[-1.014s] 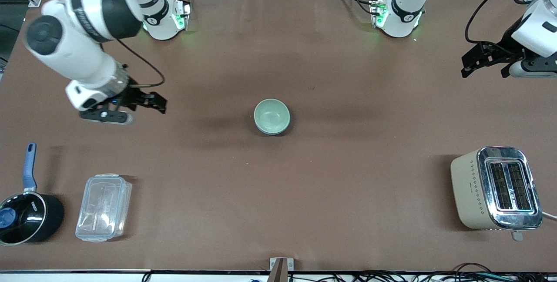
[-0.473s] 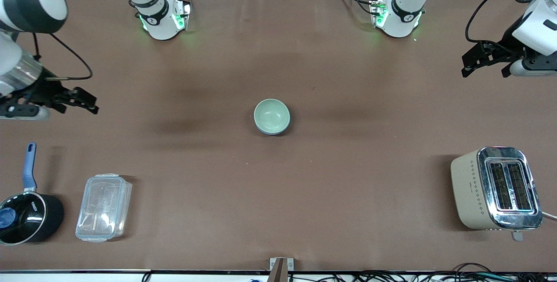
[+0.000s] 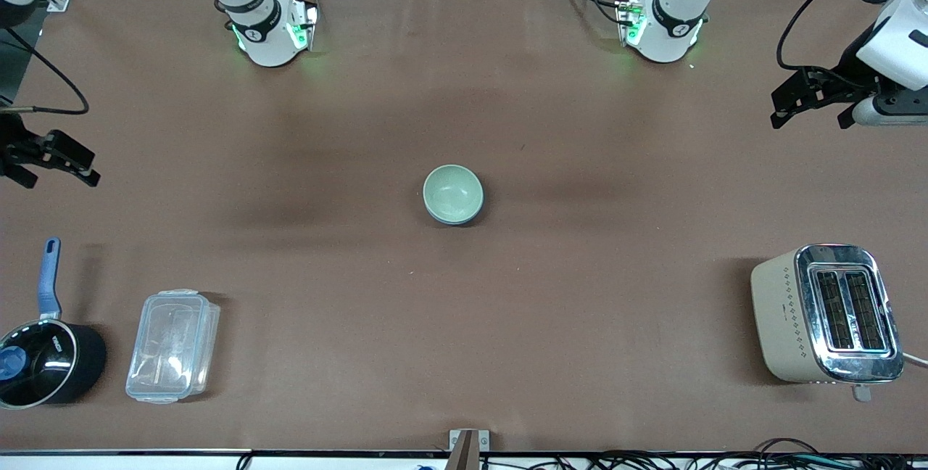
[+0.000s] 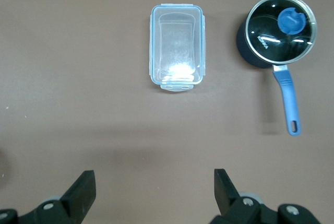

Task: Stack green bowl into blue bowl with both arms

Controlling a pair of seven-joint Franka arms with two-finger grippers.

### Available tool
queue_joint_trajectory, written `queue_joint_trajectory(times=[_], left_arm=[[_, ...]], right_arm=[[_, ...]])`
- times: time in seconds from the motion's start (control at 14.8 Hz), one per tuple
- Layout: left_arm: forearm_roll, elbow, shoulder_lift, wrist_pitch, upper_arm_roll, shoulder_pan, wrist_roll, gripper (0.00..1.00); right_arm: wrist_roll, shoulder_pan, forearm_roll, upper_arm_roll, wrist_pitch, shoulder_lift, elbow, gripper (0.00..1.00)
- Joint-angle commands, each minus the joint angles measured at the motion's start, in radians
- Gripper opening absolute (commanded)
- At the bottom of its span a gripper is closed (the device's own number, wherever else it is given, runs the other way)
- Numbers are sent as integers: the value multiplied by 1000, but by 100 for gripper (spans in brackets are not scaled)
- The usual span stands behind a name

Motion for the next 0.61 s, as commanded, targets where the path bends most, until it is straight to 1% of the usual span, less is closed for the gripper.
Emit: queue_joint_trajectory(times=[0.0, 0.2, 0.27, 0.34, 0.47, 0.54], left_arm=[[17, 12, 0, 0, -9, 7, 7, 100], [19, 12, 0, 0, -9, 7, 8, 100], [19, 12, 0, -2, -9, 7, 8, 100], [19, 12, 0, -9, -9, 7, 8, 100], [19, 12, 0, -11, -9, 7, 7, 100], [19, 12, 0, -11, -9, 7, 7, 100]], right_arm=[[-6, -34, -35, 24, -88, 68, 130, 100], [-9, -27, -36, 23, -91, 67, 134, 100], [-11, -42, -32, 26, -92, 67, 134, 100], [-20, -68, -29, 43, -94, 67, 130, 100], [-51, -149, -26, 130, -128, 65, 130, 100], [-51, -145, -26, 130, -129, 65, 127, 100]])
